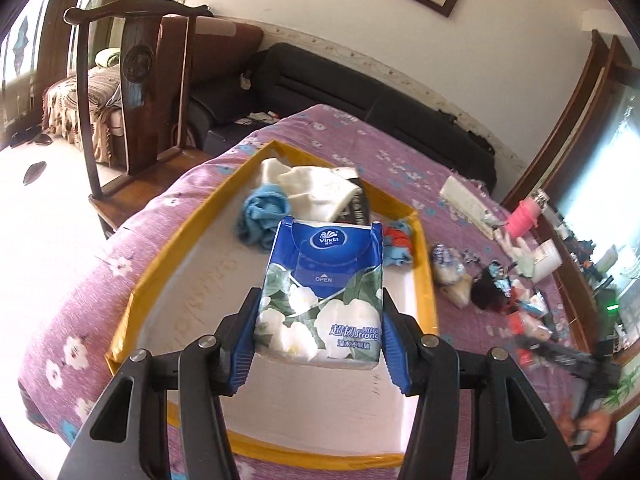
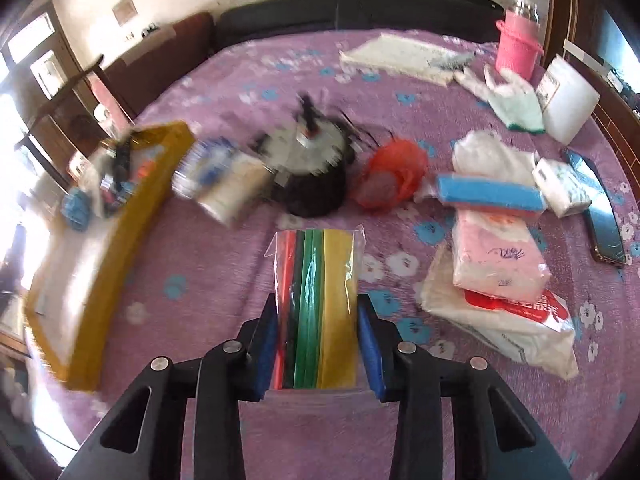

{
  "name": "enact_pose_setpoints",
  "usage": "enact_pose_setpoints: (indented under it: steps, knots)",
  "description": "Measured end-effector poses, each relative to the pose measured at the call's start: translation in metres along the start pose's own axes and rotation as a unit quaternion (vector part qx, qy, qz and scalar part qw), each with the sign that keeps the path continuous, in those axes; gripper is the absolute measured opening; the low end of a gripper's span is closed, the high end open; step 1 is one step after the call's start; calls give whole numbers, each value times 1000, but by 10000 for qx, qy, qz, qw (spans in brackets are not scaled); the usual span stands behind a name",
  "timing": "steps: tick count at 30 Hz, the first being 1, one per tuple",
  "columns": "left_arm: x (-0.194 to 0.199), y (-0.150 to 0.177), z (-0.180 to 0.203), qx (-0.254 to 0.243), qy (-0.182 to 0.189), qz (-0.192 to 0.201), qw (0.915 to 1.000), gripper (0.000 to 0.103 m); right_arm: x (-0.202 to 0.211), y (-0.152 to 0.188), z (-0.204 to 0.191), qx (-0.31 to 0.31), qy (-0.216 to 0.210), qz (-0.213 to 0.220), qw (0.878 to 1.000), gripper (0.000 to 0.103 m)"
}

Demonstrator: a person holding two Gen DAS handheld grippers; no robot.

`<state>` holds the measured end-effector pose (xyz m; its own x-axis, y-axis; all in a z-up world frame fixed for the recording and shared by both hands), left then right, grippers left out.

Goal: Organize soft objects
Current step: 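Carry the tissue pack and sponges into the tray and release both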

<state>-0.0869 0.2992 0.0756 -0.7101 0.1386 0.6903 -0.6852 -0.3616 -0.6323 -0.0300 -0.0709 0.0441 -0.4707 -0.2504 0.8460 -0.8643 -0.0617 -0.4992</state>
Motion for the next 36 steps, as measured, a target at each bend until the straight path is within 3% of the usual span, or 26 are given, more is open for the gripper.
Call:
enact_pose_setpoints:
  steps: [4, 8, 13, 18, 26, 28, 30, 32, 36]
  knots:
    - [-19, -15, 1, -189, -179, -239, 9994, 54, 25, -12, -45, 257, -564, 229, 9978, 40]
    - [-50, -28, 5, -260, -253, -613, 9975, 54, 21, -27, -102, 656, -1063, 96, 9921, 40]
    - [-83, -37, 3, -153, -351, -940, 9948, 54, -10, -41, -171, 1128, -1233, -168, 9858, 40]
    - [-86, -44, -6, 27, -158, -981, 9950, 60, -49, -51, -212, 1432, -1016, -377, 9837, 40]
    - [-43, -49, -19, 223, -5, -430, 9988, 73, -90, -58, -219, 1402, -861, -588, 9846, 43]
    - [-36, -51, -20, 263, 10, -342, 9991, 76, -89, -58, -219, 1421, -810, -538, 9851, 48]
    - [-29, -50, -17, 266, 20, -268, 9993, 77, -81, -59, -214, 1424, -852, -425, 9852, 61]
    - [-25, -49, -11, 225, 26, -238, 9995, 77, -62, -58, -204, 1398, -881, -202, 9860, 67]
    - [-14, -45, 14, -21, 155, -174, 9997, 78, -9, -59, -166, 1288, -797, 347, 9878, 69]
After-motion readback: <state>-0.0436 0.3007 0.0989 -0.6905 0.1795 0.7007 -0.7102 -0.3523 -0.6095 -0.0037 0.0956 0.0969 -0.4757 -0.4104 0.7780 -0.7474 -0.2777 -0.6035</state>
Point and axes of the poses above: each gripper's, at about its wrist camera, not at the fingertips, and x roughly against the way its jaws point, z to its right, y to its underside, the point moved 1 cm from there along -x, roughly the way its jaws point, and after that the axes turned 3 degrees about -z, right-handed, at the moved point
